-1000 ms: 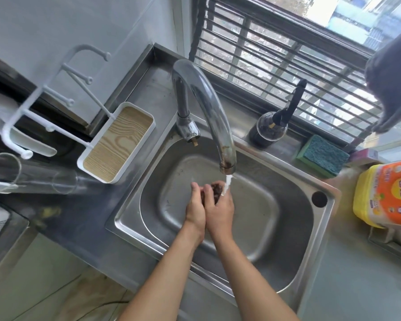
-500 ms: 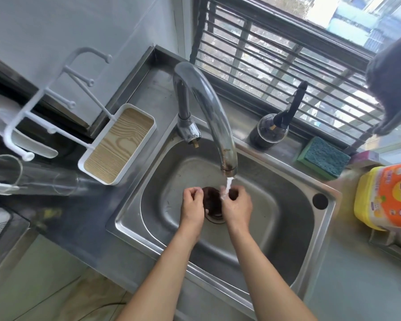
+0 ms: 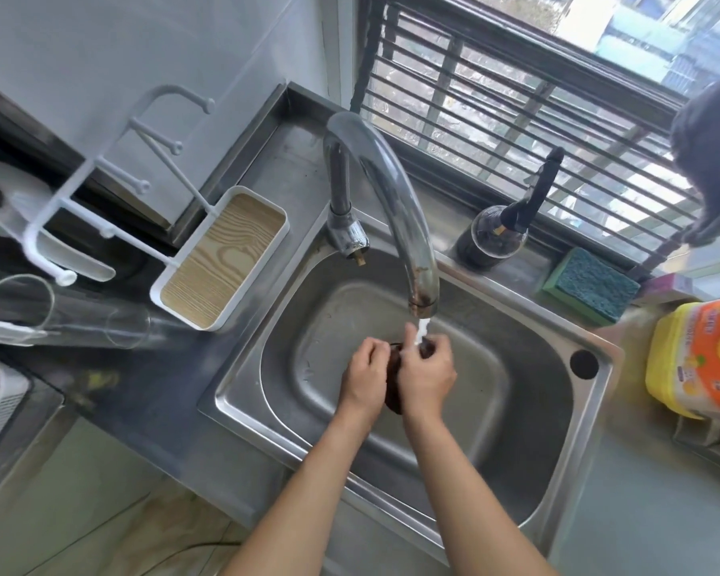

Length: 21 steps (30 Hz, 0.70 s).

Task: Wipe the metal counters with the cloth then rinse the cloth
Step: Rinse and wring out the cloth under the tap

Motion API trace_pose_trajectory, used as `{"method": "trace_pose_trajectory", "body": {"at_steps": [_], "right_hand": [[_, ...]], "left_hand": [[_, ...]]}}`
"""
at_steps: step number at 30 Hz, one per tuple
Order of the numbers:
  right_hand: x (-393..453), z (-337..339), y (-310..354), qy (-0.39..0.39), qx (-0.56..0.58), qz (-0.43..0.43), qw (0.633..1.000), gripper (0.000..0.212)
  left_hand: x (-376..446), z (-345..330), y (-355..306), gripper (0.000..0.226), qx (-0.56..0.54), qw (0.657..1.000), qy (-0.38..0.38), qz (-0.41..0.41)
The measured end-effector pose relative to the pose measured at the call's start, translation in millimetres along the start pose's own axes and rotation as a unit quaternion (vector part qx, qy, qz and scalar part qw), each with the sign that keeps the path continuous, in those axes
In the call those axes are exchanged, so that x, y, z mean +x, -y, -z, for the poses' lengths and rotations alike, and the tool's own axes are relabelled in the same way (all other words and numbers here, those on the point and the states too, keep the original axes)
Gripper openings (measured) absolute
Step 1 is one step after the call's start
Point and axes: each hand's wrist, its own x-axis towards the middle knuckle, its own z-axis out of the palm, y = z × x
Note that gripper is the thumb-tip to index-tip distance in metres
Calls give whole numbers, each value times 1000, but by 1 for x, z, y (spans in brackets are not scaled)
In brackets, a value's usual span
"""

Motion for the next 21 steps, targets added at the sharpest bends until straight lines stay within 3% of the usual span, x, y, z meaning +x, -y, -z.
{"method": "trace_pose_trajectory", "body": {"at_steps": [2, 3, 8, 10, 14, 17, 19, 21], "right_hand": [[13, 1, 7, -29, 30, -89, 995, 31], [10, 1, 8, -13, 25, -81, 996, 34], [-38, 0, 5, 130, 13, 80, 988, 32], [-30, -1, 5, 130, 0, 94, 987, 34], [13, -9, 0, 62, 22, -38, 997, 41], [33, -7, -5, 54, 50, -64, 995, 34], [28, -1, -5, 50, 65, -29, 996, 34], [4, 3, -6, 114, 52, 54, 991, 34]], "left_hand": [[-3, -3, -3, 24, 36, 999, 16, -31], [-3, -4, -6, 26, 47, 998, 5, -41], [16, 14, -24, 36, 122, 985, -120, -31], [11, 15, -19, 38, 109, 988, -89, -58], [-8, 7, 3, 31, 165, 977, 12, -137], [-9, 3, 4, 16, 135, 973, 13, -185], [-4, 2, 1, 28, 35, 991, -35, -122], [7, 3, -2, 43, -102, 992, -72, 28]]}}
